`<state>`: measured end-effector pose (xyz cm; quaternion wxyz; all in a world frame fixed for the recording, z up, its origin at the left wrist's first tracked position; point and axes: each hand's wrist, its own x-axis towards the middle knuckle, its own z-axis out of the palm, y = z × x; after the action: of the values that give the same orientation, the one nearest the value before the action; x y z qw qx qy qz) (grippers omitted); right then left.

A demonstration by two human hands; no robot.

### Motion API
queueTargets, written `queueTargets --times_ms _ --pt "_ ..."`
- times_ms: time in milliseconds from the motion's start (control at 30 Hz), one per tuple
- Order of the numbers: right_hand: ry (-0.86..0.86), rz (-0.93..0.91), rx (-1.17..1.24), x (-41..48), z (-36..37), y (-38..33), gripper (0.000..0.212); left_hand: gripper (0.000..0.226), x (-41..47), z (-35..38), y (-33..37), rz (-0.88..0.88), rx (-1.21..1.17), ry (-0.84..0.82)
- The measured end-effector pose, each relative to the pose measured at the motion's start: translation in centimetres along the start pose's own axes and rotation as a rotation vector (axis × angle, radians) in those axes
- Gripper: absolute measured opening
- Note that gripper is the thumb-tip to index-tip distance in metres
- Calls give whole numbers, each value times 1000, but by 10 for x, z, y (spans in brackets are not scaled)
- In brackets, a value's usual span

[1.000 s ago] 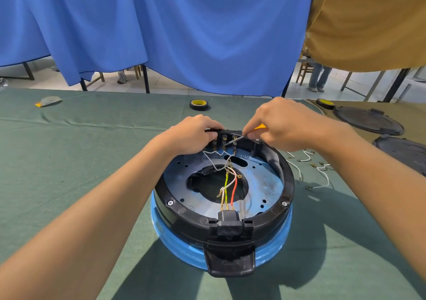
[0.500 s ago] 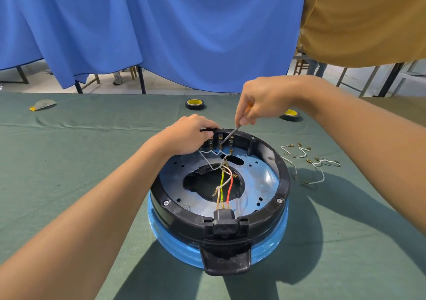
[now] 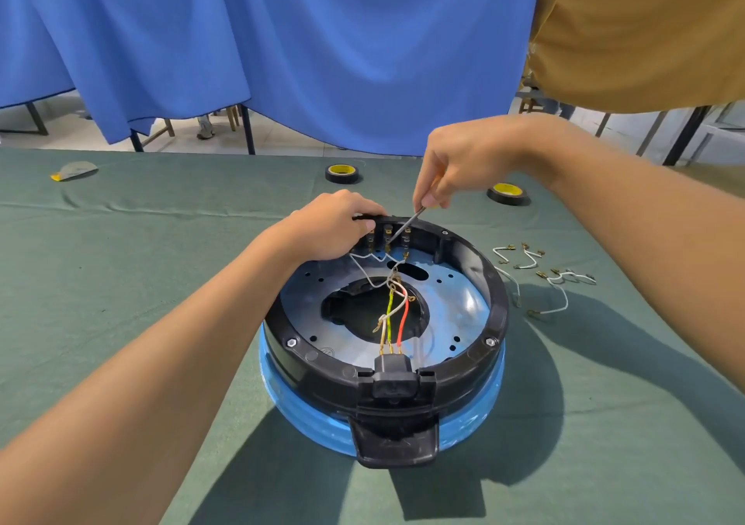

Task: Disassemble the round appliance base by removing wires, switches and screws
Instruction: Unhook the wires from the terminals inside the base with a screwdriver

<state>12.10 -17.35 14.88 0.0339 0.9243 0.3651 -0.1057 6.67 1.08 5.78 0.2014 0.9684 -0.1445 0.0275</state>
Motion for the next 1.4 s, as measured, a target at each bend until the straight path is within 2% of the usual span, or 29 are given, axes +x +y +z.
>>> queueTargets --times_ms 200,333,633,733,867,1033,1133,1267,1400 --pt "-121 35 53 19 -14 2 14 32 0 0 -1 3 1 3" --pt "-141 52 56 23 -18 0 11 33 1 0 -1 4 -1 5" --pt "118 -3 125 -13 22 7 17 33 1 -1 -1 -10 -3 6" --pt "151 -10 122 -17 29 6 17 33 0 -1 1 -12 -3 5" --pt "88 -20 123 -13 19 8 18 33 0 0 1 -9 -10 5" --pt "-43 -21 289 -2 12 11 19 33 2 0 -1 -6 -9 11" --pt "-71 -35 231 5 14 4 18 33 3 1 -3 -5 -3 16" --pt "-2 -43 135 -2 13 -5 18 32 3 0 -5 2 -10 18" --pt "158 1 95 -26 30 -12 14 31 2 0 -6 3 -36 29"
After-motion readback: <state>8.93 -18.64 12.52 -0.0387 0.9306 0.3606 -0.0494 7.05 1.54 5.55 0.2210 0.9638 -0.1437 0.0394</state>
